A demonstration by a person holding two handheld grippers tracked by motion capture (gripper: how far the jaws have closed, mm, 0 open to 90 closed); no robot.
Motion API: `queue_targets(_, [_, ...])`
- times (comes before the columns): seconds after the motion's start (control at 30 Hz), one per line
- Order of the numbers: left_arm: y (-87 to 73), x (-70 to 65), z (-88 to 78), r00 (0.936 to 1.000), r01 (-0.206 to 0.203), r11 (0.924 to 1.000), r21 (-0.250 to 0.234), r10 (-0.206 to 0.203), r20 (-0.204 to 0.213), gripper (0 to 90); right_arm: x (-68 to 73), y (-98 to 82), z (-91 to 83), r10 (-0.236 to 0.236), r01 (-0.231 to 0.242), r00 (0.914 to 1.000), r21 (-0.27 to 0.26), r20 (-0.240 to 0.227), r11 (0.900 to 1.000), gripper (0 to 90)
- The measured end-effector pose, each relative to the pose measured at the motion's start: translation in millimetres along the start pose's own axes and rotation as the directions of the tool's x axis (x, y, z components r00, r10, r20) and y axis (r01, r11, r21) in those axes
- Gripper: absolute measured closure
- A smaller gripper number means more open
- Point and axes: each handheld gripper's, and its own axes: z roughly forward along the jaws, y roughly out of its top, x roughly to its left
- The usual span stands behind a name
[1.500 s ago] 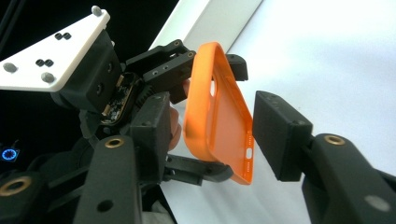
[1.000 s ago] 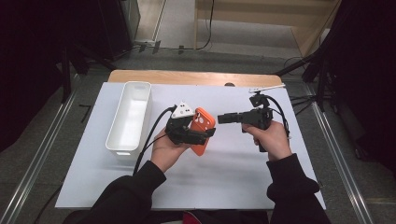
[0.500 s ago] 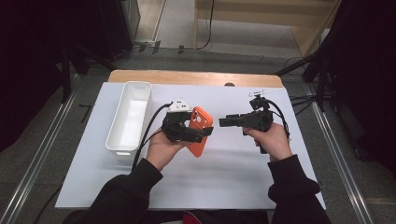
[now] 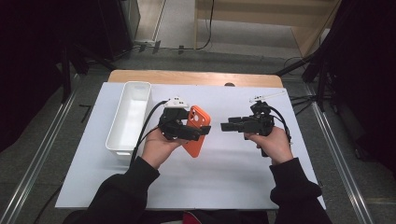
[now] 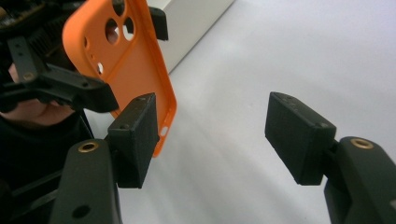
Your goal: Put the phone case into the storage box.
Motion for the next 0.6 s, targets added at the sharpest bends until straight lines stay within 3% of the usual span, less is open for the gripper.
queue_targets(0.27, [2.4,2.9,-4.6,0.9997,0.014,0.9998,0.014,-0.015,0.02,15.7,-0.1,-8.3,-0.5,-0.001,0.001,1.0,0.007,-0.007,1.0,33.6])
queue_targets(0.4, [3.1,4.9,-6.4,0.9993,0.026,0.9994,0.023,-0.027,0.025,15.7,1.3,-13.7,0.7,-0.013,0.013,0.9994,0.005,-0.031,1.0,33.6])
queue_targets(0.6, [3.1,7.6,-7.7,0.9993,0.032,0.9989,0.035,-0.032,0.021,15.7,3.4,-21.0,-0.2,-0.023,0.023,0.9996,0.013,-0.018,1.0,33.4])
